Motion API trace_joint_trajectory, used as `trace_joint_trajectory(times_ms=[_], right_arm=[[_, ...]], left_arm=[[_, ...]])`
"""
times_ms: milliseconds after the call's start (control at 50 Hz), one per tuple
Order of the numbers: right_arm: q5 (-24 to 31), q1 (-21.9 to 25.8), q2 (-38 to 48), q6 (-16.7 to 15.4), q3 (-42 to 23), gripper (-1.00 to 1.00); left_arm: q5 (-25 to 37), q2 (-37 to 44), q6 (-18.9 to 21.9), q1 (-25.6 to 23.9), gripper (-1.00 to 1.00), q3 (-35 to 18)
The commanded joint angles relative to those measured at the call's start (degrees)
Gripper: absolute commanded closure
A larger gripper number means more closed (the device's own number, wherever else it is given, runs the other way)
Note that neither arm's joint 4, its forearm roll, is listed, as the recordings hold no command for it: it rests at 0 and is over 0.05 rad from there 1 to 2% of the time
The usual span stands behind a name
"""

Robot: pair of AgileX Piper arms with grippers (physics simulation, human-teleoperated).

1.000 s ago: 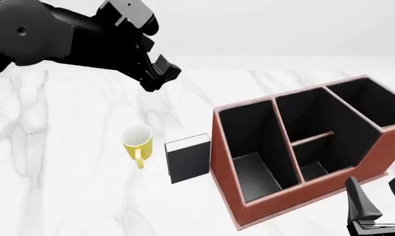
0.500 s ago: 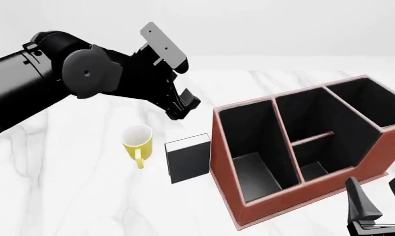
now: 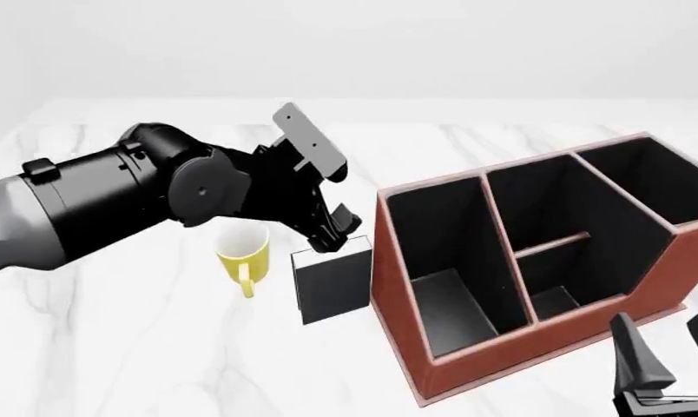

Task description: Pick up the book and place it in the back compartment of the caddy.

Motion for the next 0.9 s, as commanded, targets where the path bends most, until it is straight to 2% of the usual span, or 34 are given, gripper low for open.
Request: trace_joint_trajectory(times_ms=[20, 900], right_arm=[[-0.9, 0.1, 1.0, 0.2, 0.0, -1.00], [-0.2, 0.3, 0.3, 0.3, 0.0, -1.00]], left_arm=[[-6.3, 4.7, -0.3, -0.1, -1.00, 4.1], [-11.7, 8.9, 0.3, 0.1, -1.00, 8.0]])
